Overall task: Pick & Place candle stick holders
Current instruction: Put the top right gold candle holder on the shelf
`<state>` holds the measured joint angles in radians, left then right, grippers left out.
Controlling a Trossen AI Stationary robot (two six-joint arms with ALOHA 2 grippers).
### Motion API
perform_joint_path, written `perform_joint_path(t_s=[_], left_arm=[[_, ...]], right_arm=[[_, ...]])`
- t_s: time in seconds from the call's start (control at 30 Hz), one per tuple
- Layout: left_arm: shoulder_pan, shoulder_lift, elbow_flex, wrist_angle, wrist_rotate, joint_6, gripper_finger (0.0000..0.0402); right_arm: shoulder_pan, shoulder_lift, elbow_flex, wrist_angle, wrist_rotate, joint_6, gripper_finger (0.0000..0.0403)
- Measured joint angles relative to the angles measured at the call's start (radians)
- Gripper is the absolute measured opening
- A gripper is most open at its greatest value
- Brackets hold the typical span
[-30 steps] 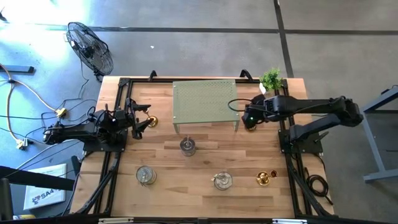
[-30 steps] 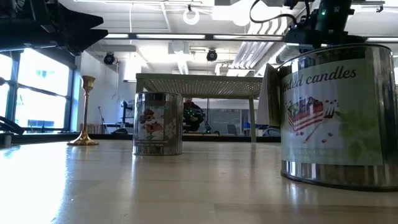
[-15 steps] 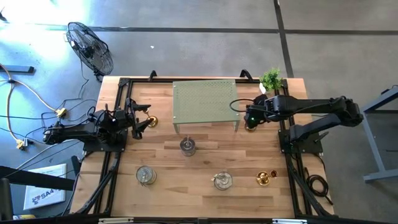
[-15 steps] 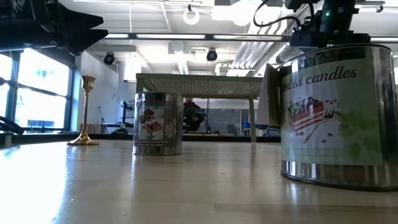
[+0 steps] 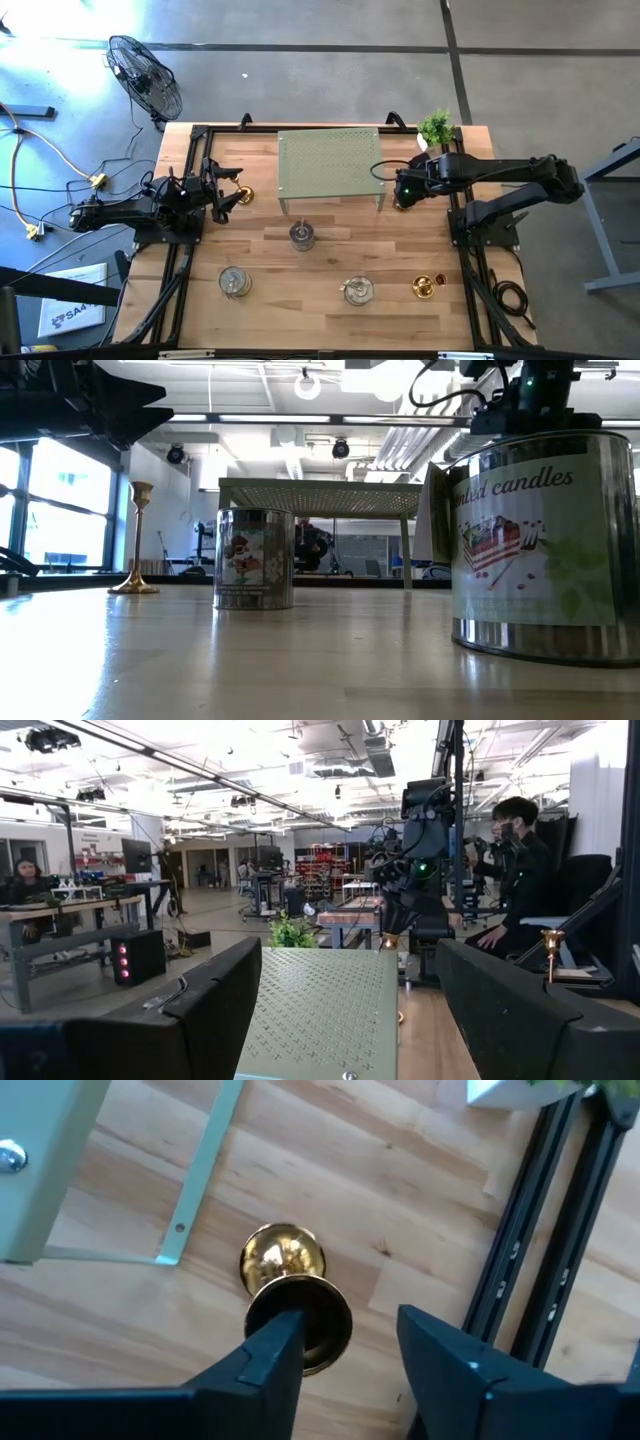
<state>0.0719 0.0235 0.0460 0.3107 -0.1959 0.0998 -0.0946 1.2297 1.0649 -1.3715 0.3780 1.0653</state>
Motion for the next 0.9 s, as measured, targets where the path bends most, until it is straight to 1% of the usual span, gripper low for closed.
perform_joint_path(t_s=[0.13, 0.4, 0.57, 0.73, 0.83, 0.9], left_arm=[[0.000, 0.000, 0.000, 0.000, 0.000, -0.003, 0.0296], [0.000, 0.000, 0.000, -0.003, 0.001, -0.006, 0.0296], [0.000, 0.000, 0.000, -0.014, 0.001, -0.006, 0.0296], [0.000, 0.000, 0.000, -0.023, 0.001, -0.006, 0.0296], [0.000, 0.000, 0.000, -0.023, 0.001, -0.006, 0.0296], [0.000, 0.000, 0.000, -0.023, 0.001, -0.005, 0.0296]], right_arm=[[-0.022, 0.000, 0.000, 0.003, -0.004, -0.019, 0.0141], [-0.070, 0.005, 0.000, 0.045, -0.020, -0.085, 0.0139], [-0.095, 0.041, 0.001, 0.050, -0.031, -0.110, 0.0139], [-0.109, 0.080, 0.006, 0.075, -0.045, -0.180, 0.0138], [-0.109, 0.086, 0.005, 0.090, -0.045, -0.203, 0.0127], [-0.109, 0.086, 0.004, 0.090, -0.046, -0.212, 0.0109]])
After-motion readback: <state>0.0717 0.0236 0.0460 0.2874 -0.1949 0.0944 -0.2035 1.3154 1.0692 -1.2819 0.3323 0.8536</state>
